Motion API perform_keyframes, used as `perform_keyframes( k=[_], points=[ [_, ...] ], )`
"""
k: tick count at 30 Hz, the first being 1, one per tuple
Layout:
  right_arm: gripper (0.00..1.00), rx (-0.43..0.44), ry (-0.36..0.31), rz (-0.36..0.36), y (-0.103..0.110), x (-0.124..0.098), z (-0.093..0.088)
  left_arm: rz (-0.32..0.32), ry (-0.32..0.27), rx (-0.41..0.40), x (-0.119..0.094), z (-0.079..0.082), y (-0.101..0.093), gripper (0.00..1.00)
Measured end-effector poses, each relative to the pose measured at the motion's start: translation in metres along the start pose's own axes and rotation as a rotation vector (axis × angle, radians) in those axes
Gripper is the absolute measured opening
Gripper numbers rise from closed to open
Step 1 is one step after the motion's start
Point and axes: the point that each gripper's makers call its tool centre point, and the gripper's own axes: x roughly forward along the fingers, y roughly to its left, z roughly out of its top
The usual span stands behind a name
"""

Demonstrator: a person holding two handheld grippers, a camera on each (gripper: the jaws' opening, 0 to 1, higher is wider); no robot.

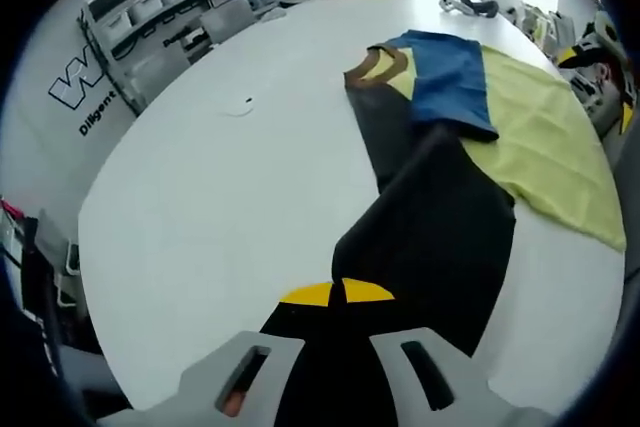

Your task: Fold the garment on the visible template until the final outline fits inside the template.

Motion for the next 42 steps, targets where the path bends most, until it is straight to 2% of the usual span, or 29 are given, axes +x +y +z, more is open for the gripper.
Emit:
perform_keyframes(
  k=[13, 20, 29, 32, 34, 35, 36, 39, 42],
  points=[
    [0.82, 0.006, 0.0, 0.002, 0.001, -0.001, 0.001, 0.027, -0.016, -0.009, 0.001, -0.001, 0.005, 0.04],
    [0.85, -0.01, 0.0, 0.01, 0.004, 0.0, 0.003, 0.068, -0.032, -0.042, 0.003, -0.001, 0.011, 0.04],
    [0.87, -0.014, -0.006, 0.024, 0.008, 0.0, 0.004, 0.128, -0.041, -0.039, -0.017, -0.003, 0.025, 0.08],
    [0.87, -0.012, -0.013, 0.031, 0.01, 0.0, 0.006, 0.156, -0.051, -0.071, -0.035, -0.007, 0.026, 0.1],
    [0.87, -0.013, -0.014, 0.034, 0.011, 0.0, 0.006, 0.162, -0.054, -0.087, -0.038, -0.011, 0.029, 0.1],
    [0.87, -0.013, -0.017, 0.035, 0.012, 0.001, 0.007, 0.188, -0.083, -0.175, -0.046, -0.014, 0.031, 0.11],
    [0.87, -0.012, -0.018, 0.037, 0.012, 0.001, 0.007, 0.197, -0.092, -0.204, -0.049, -0.016, 0.03, 0.11],
    [0.87, -0.016, -0.018, 0.043, 0.014, 0.002, 0.008, 0.235, -0.073, -0.191, -0.056, -0.029, 0.034, 0.12],
    [0.88, -0.018, -0.019, 0.041, 0.013, 0.003, 0.009, 0.246, -0.081, -0.267, -0.064, -0.04, 0.028, 0.14]
  ],
)
